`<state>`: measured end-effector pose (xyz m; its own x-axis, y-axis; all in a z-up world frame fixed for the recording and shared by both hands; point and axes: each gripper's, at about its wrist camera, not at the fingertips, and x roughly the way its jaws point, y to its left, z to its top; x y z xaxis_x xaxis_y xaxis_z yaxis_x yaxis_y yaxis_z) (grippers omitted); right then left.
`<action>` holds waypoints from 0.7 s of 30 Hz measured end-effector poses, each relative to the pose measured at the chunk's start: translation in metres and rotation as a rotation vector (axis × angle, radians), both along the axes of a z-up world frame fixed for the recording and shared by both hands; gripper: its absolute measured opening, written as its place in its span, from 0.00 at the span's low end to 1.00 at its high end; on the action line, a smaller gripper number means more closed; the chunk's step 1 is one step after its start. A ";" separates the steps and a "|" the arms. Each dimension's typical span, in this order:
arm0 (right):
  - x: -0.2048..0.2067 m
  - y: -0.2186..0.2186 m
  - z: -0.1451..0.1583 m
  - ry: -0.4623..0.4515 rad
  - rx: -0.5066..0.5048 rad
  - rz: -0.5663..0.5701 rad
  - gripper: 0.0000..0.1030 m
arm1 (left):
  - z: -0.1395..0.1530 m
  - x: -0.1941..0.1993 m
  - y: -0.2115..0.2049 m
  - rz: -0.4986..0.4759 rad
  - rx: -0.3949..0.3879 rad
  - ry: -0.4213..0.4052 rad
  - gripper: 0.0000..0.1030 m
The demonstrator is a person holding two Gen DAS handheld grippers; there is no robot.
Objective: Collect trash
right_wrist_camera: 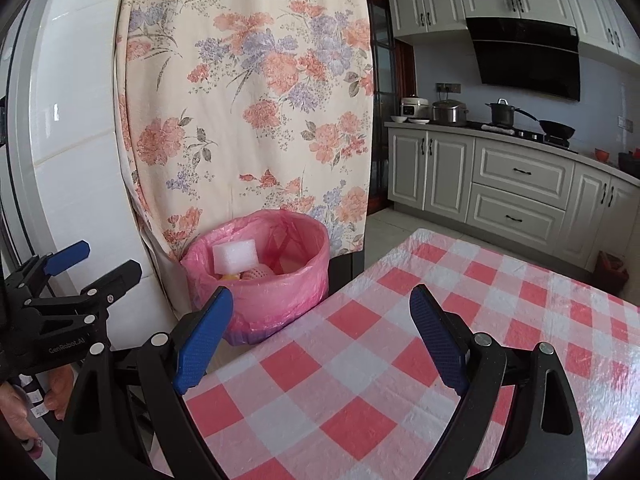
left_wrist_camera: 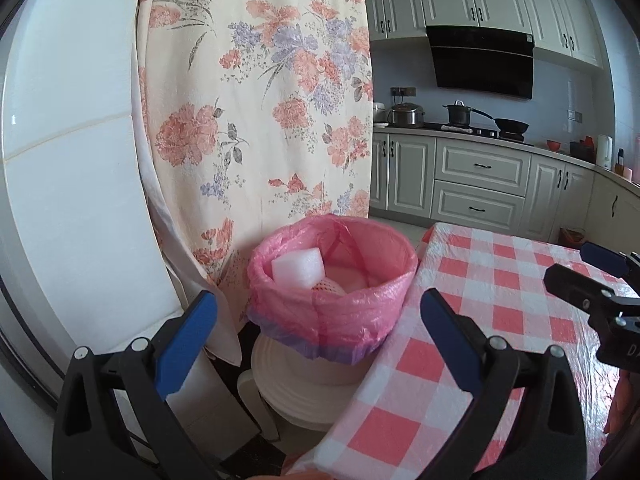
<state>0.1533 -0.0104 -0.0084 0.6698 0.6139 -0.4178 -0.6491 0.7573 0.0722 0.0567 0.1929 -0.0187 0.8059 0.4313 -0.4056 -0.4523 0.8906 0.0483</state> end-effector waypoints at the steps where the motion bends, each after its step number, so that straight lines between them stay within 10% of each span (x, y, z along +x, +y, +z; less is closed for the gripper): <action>1: -0.005 -0.002 -0.001 -0.007 0.002 -0.006 0.82 | -0.001 -0.004 -0.001 0.000 0.003 0.000 0.96; 21: -0.056 -0.009 -0.004 -0.039 -0.017 -0.007 0.82 | 0.003 -0.051 -0.019 -0.062 0.012 -0.014 0.96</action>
